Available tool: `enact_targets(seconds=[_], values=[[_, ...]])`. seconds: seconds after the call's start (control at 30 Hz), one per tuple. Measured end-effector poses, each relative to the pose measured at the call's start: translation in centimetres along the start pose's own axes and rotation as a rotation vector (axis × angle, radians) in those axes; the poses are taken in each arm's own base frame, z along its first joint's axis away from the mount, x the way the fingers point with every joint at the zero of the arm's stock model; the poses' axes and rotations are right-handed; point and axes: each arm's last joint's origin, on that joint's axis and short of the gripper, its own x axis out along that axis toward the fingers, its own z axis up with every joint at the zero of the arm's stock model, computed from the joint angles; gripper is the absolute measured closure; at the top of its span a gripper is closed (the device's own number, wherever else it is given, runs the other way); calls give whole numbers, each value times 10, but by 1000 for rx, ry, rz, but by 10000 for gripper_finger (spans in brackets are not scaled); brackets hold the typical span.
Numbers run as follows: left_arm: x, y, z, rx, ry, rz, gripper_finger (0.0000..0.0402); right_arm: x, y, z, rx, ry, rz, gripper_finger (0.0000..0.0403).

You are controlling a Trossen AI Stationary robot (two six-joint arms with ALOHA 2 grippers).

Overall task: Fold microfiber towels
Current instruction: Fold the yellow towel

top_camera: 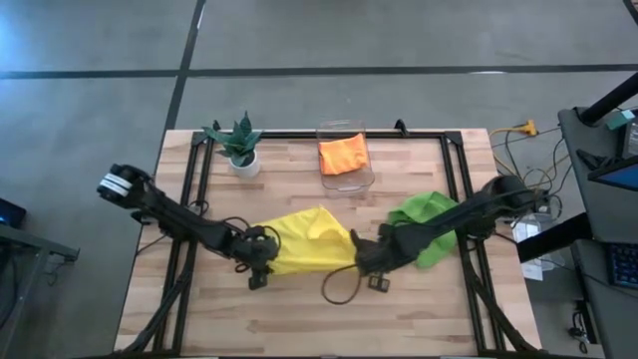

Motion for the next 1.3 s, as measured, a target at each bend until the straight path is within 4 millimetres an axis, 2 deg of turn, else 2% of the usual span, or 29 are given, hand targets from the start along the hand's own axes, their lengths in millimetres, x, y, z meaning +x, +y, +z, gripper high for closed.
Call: enact_targets(seconds=[0.1,0.3,0.47,0.6,0.9,1.03,1.17,1.3], values=[[-10,5,-6,-1,-20,-13,227,-12,-2,-21,77,-25,22,393],[-31,12,-12,-9,-82,-9,227,-42,3,-53,243,-154,219,386],[-42,17,-14,-13,-111,49,227,-60,17,-87,359,-180,354,373],[-45,19,-15,-14,-125,80,227,-72,30,-105,390,-413,389,355],[-48,5,7,-5,-342,-55,227,-70,32,-103,444,-511,361,292],[-41,7,11,37,-397,42,227,-67,33,-100,420,-567,316,274],[-35,10,12,19,-430,163,227,-62,37,-99,222,-599,255,263],[-31,10,12,20,-423,177,227,-60,38,-95,-25,-605,178,263]])
